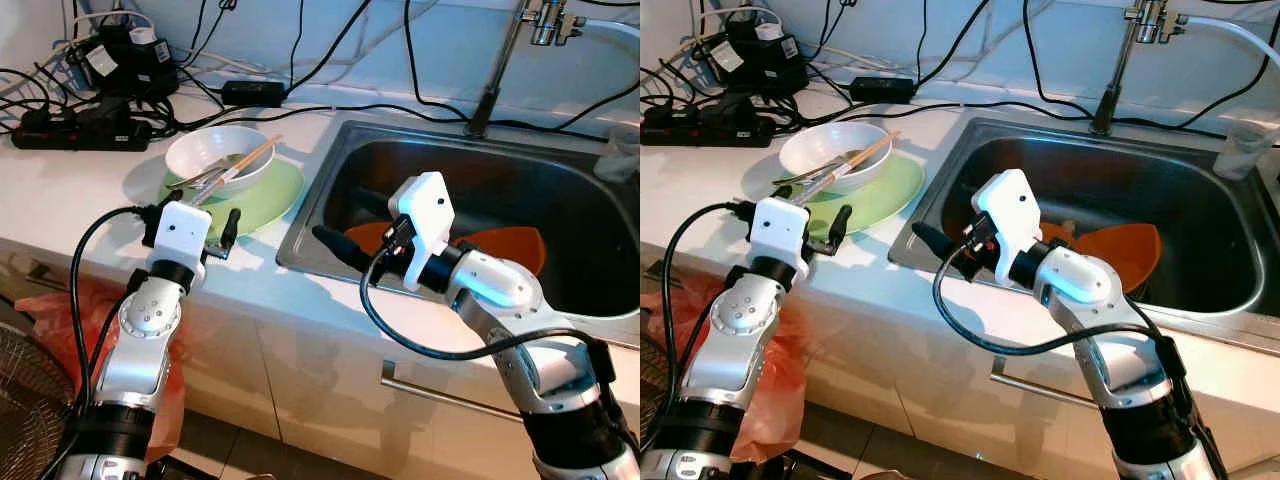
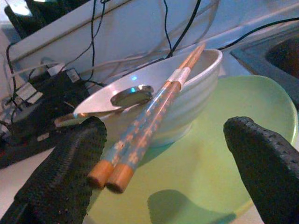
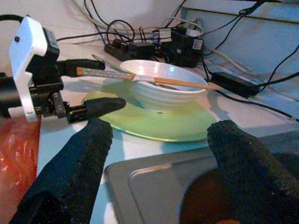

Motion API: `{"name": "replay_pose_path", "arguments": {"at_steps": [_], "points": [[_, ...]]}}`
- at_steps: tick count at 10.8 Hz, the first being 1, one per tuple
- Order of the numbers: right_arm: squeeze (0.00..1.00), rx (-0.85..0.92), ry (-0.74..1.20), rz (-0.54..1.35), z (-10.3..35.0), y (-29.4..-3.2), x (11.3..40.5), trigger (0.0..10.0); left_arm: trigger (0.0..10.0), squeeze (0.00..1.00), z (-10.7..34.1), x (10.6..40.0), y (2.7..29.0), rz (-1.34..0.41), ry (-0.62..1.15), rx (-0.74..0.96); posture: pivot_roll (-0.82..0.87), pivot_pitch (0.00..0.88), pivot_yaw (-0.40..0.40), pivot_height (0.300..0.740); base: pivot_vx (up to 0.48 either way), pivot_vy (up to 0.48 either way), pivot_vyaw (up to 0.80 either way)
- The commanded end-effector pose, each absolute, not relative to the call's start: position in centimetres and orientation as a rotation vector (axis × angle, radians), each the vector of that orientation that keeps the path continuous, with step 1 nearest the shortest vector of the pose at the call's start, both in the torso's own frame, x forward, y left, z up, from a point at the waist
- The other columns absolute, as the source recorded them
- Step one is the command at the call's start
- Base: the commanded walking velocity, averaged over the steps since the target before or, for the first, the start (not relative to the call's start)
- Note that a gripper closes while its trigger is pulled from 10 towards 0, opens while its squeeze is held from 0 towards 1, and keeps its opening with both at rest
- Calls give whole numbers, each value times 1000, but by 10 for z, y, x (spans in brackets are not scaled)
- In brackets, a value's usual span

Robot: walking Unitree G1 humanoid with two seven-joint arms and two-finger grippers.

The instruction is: Kitchen organization

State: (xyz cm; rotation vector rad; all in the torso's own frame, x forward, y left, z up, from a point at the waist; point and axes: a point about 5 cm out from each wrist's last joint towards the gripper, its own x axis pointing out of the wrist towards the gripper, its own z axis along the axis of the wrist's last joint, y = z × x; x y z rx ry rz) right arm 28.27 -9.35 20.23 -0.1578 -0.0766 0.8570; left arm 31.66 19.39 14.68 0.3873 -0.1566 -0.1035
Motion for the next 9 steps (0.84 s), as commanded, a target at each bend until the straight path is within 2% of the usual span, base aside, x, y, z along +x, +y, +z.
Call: {"name": "replay_pose_path", "arguments": {"at_steps": [1,2,3,7,8,9], "points": [[0,-166,-88,847,206,-95,281,10000,10000,659,146,318,194,-97,-158,407,7,0,43,740,0,0,0],[0,-166,-87,846,206,-95,281,10000,10000,565,146,318,194,-90,-161,432,7,0,43,740,0,0,0],[0,-165,-86,844,205,-95,281,10000,10000,0,147,318,194,-90,-173,454,7,0,43,740,0,0,0],[0,-164,-83,839,205,-95,281,10000,10000,0,149,319,201,-48,-197,543,6,0,44,740,0,0,0],[0,-164,-84,838,205,-96,281,10000,5294,0,149,319,200,-48,-201,544,5,0,45,740,0,0,0],[0,-164,-84,837,205,-96,282,10000,2039,0,150,319,200,-48,-208,545,5,0,45,740,0,0,0]]}}
